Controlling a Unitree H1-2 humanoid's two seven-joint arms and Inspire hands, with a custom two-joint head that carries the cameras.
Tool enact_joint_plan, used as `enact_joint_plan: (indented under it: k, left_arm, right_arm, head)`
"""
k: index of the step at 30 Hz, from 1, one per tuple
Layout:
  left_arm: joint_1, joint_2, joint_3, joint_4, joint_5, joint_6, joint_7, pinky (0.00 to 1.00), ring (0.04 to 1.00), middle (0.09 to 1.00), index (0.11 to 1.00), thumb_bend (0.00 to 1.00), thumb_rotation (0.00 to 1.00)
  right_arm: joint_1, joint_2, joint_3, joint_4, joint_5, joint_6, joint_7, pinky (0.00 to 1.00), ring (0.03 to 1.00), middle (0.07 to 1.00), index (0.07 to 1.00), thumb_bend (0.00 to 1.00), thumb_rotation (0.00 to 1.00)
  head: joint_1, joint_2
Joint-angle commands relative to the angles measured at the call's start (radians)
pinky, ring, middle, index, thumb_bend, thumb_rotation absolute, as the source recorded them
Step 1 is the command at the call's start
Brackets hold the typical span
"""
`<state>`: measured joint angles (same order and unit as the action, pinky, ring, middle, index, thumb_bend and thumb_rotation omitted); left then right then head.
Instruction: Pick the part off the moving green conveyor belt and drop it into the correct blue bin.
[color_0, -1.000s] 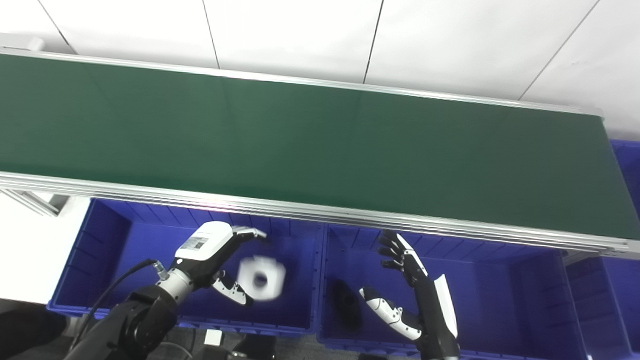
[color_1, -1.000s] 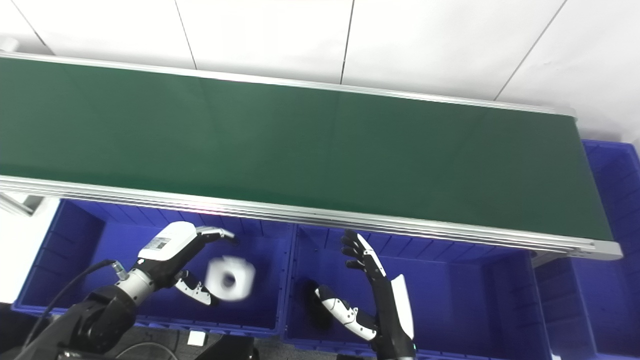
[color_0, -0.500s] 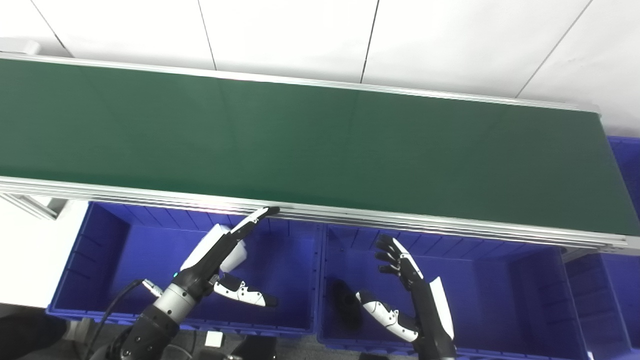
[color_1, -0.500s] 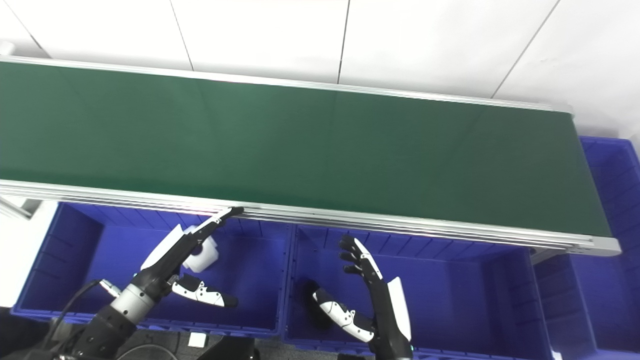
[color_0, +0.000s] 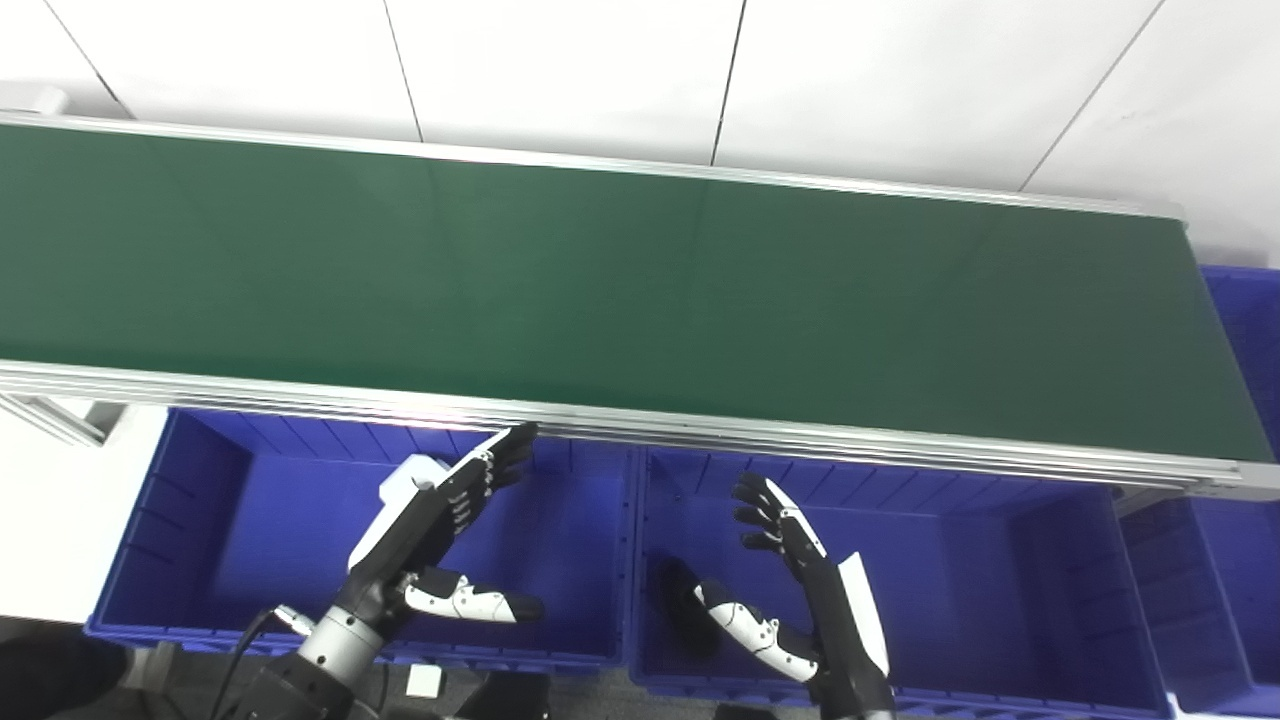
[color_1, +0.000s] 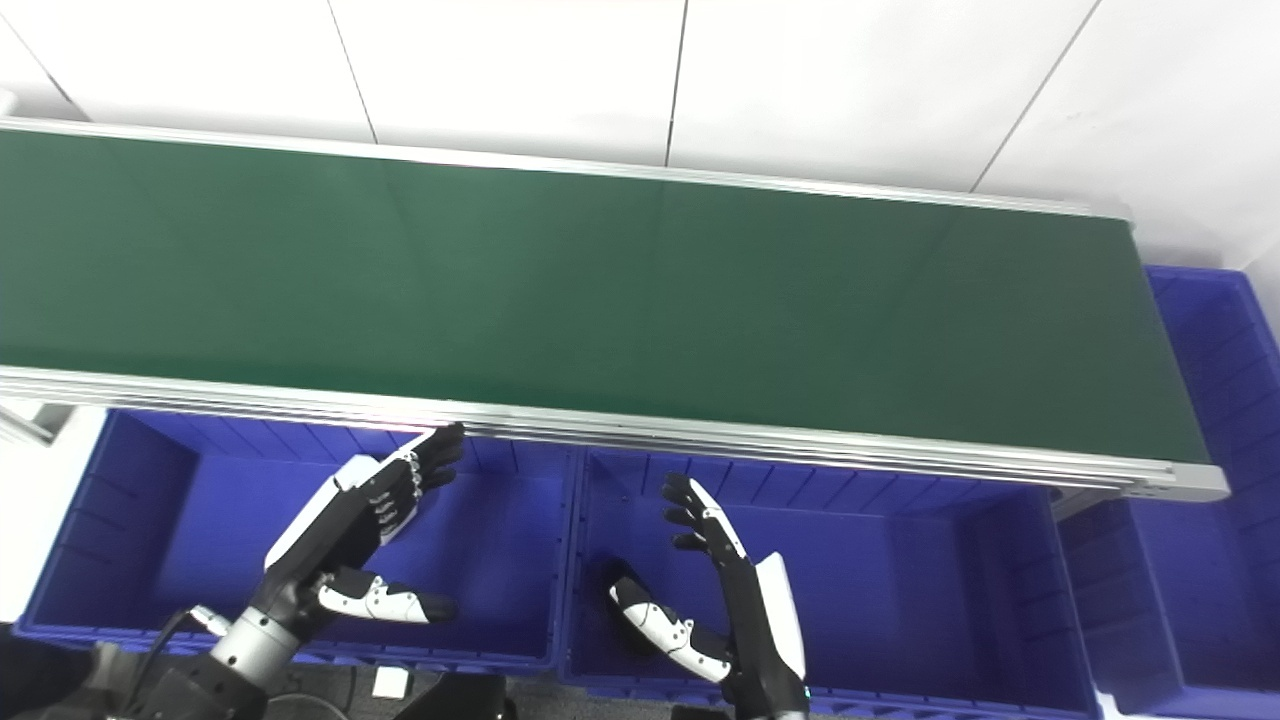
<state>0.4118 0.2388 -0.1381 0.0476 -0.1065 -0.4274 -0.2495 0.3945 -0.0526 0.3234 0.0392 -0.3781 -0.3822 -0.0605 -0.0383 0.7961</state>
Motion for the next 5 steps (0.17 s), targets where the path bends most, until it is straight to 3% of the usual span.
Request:
enact_joint_plan:
  k: [1,5]
  left_arm:
    - [0.009,-0.013,0.012,-0.014,-0.012,-0.042,-0.025,0.91,0.947,0.959,0.919,0.71,0.21]
    - [0.012,-0.029,0.035,-0.009,-0.007,-0.042,-0.046,0.90,0.944,0.955,0.916,0.71,0.21]
  right_arm:
    - [-0.002,0.014,0.000,-0.011,-0.002,-0.056,-0.022,0.72,0.809,0.851,0.891,0.60,0.46]
    - [-0.001,0.013,0.001,-0.014,-0.006,-0.048,-0.024,0.72,0.809,0.850,0.892,0.60,0.46]
  head:
    - [0.001,-0.004]
    - [-0.003,-0.010]
